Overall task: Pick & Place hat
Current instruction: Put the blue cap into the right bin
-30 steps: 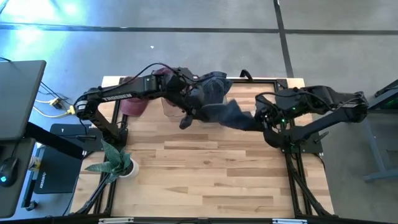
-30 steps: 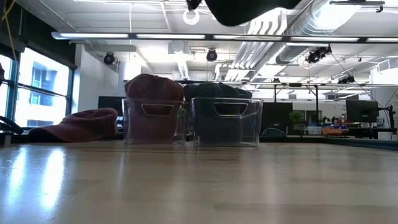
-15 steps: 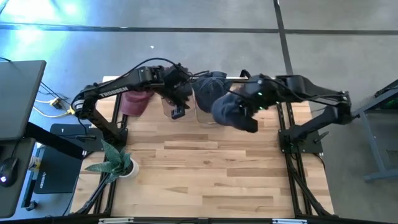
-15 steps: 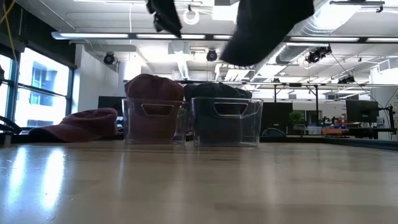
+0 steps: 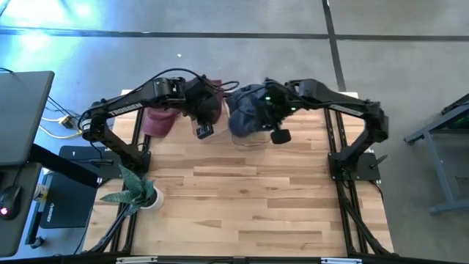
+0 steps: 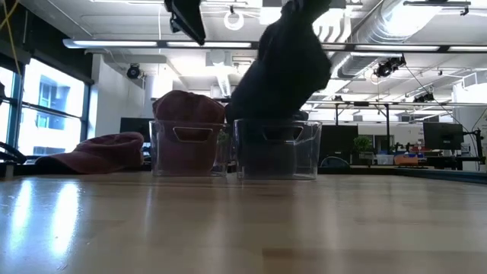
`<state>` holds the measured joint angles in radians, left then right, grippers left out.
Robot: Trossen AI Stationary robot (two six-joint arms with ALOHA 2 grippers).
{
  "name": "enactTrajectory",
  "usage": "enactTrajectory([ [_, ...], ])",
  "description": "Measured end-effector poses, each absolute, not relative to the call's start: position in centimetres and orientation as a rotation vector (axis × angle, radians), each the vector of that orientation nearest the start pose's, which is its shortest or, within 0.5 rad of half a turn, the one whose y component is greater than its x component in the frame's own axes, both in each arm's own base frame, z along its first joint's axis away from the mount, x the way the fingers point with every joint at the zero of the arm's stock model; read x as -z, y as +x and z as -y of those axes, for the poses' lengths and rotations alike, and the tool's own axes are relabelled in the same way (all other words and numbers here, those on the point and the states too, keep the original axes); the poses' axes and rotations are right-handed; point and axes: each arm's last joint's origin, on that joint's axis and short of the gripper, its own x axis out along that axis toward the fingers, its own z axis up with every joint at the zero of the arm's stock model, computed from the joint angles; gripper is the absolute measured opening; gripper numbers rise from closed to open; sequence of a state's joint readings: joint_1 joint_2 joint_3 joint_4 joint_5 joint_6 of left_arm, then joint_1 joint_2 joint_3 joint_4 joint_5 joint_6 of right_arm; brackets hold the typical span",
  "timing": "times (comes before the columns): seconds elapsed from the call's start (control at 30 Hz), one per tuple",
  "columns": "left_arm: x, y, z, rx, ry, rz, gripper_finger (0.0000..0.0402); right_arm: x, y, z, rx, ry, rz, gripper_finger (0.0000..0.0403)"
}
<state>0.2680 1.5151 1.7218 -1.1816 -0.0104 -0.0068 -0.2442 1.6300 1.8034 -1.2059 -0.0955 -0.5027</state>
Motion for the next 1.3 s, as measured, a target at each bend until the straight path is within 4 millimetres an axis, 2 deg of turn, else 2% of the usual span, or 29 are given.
enactTrajectory([
  [0.17, -41.0, 26.4, -7.0, -0.263, -0.156, -0.898, 0.0097, -36.2, 32.5, 8.4, -0.172, -0.422, -1.114, 0.0020],
  [0.3, -41.2, 26.1, -6.3, -0.253, -0.161, -0.894, 0.0095, -35.2, 33.2, 9.1, -0.099, -0.549, -1.205, 0.0020],
  [0.4, -41.5, 26.1, -5.4, -0.237, -0.164, -0.880, 0.0095, -35.2, 33.1, 9.6, -0.037, -0.647, -1.256, 0.0008],
  [0.53, -41.4, 26.4, -4.8, -0.221, -0.150, -0.886, 0.0095, -35.4, 33.4, 9.7, -0.040, -0.734, -1.230, 0.0017],
  [0.67, -41.4, 26.6, -4.5, -0.207, -0.149, -0.872, 0.0095, -34.6, 34.4, 9.9, -0.060, -0.710, -1.211, 0.0027],
  [0.9, -41.6, 26.9, -4.1, -0.197, -0.162, -0.844, 0.0094, -32.1, 35.8, 10.3, -0.080, -0.694, -1.301, 0.0008],
  [1.13, -41.6, 26.9, -4.0, -0.176, -0.177, -0.845, 0.0095, -31.6, 36.6, 10.9, -0.063, -0.734, -1.284, 0.0044],
  [1.3, -41.6, 27.0, -3.8, -0.166, -0.178, -0.845, 0.0095, -31.5, 36.9, 11.5, -0.020, -0.697, -1.250, 0.0066],
])
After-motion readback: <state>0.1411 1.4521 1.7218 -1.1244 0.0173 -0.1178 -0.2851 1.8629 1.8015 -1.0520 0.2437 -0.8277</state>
